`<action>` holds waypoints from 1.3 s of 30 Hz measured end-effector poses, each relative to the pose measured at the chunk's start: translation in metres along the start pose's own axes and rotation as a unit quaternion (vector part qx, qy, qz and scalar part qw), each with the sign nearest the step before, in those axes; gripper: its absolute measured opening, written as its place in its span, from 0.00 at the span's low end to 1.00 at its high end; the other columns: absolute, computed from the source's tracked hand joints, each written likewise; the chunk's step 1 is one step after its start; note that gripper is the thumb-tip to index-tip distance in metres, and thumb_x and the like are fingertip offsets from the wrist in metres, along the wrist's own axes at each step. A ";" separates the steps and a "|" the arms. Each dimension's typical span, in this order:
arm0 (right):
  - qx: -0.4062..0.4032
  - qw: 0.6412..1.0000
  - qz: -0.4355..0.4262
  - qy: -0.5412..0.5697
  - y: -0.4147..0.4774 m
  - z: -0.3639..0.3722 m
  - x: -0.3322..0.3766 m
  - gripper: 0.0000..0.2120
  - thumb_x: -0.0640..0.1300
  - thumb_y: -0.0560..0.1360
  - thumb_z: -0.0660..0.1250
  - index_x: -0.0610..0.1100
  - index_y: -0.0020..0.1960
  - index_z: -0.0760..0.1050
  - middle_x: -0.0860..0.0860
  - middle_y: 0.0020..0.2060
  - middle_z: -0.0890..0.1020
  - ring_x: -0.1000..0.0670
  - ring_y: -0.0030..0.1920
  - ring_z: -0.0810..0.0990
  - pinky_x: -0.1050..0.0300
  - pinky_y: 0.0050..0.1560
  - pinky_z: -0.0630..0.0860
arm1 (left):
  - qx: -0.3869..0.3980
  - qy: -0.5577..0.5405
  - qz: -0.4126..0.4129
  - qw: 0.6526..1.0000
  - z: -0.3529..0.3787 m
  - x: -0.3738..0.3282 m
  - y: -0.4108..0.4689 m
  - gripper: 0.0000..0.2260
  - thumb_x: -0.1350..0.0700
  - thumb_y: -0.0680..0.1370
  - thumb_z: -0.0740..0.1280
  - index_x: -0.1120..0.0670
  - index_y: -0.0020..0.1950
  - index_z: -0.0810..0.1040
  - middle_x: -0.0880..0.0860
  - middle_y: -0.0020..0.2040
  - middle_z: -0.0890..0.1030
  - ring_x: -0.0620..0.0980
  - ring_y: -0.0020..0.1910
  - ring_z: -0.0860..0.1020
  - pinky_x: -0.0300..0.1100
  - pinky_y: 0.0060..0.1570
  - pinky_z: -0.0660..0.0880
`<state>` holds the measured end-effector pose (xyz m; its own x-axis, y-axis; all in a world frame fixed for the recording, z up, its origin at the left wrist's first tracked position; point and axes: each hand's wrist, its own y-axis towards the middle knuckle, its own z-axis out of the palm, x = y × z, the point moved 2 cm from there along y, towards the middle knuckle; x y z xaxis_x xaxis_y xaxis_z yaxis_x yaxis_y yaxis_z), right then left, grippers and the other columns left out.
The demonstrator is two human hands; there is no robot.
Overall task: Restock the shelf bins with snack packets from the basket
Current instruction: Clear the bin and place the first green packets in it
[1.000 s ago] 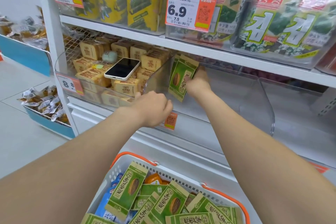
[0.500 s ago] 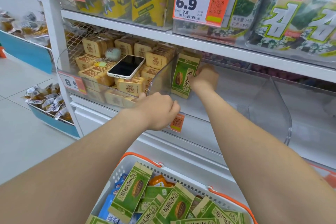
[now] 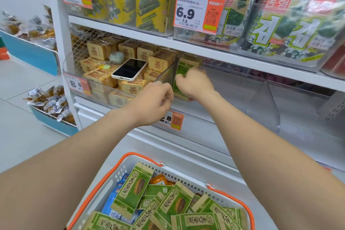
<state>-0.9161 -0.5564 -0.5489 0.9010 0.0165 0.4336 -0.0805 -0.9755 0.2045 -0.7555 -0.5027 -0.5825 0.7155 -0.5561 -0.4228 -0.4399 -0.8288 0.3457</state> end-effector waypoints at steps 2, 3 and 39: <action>-0.010 1.000 -0.001 -0.004 -0.012 -0.006 0.010 0.17 0.53 0.76 0.57 0.42 0.41 0.76 0.45 0.34 0.83 0.43 0.33 0.83 0.53 0.44 0.81 | -0.035 0.018 -0.011 0.999 -0.011 0.000 -0.006 0.05 0.57 0.78 0.68 0.47 0.50 0.76 0.47 0.48 0.75 0.52 0.53 0.72 0.50 0.52 0.71; -0.008 1.000 -0.010 -0.010 -0.019 -0.009 0.015 0.16 0.52 0.76 0.57 0.42 0.40 0.76 0.45 0.33 0.82 0.44 0.31 0.83 0.54 0.43 0.81 | -0.044 0.033 -0.024 0.998 -0.016 0.002 -0.010 0.05 0.56 0.77 0.68 0.48 0.49 0.75 0.47 0.48 0.75 0.53 0.52 0.72 0.50 0.51 0.71; 0.281 0.770 -0.476 -0.319 -0.183 0.247 0.020 0.43 0.62 0.70 0.74 0.42 0.74 0.61 0.41 0.60 0.76 0.40 0.51 0.80 0.47 0.49 0.77 | 0.439 0.110 -0.235 0.860 -0.003 0.033 -0.047 0.18 0.50 0.86 0.58 0.53 0.74 0.73 0.51 0.61 0.83 0.51 0.53 0.86 0.54 0.61 0.80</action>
<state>-0.7775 -0.4319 -0.7946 0.4777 0.8468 -0.2338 0.7817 -0.5312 -0.3267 -0.7100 -0.4820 -0.6101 0.9690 -0.2029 -0.1413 -0.2462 -0.7394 -0.6266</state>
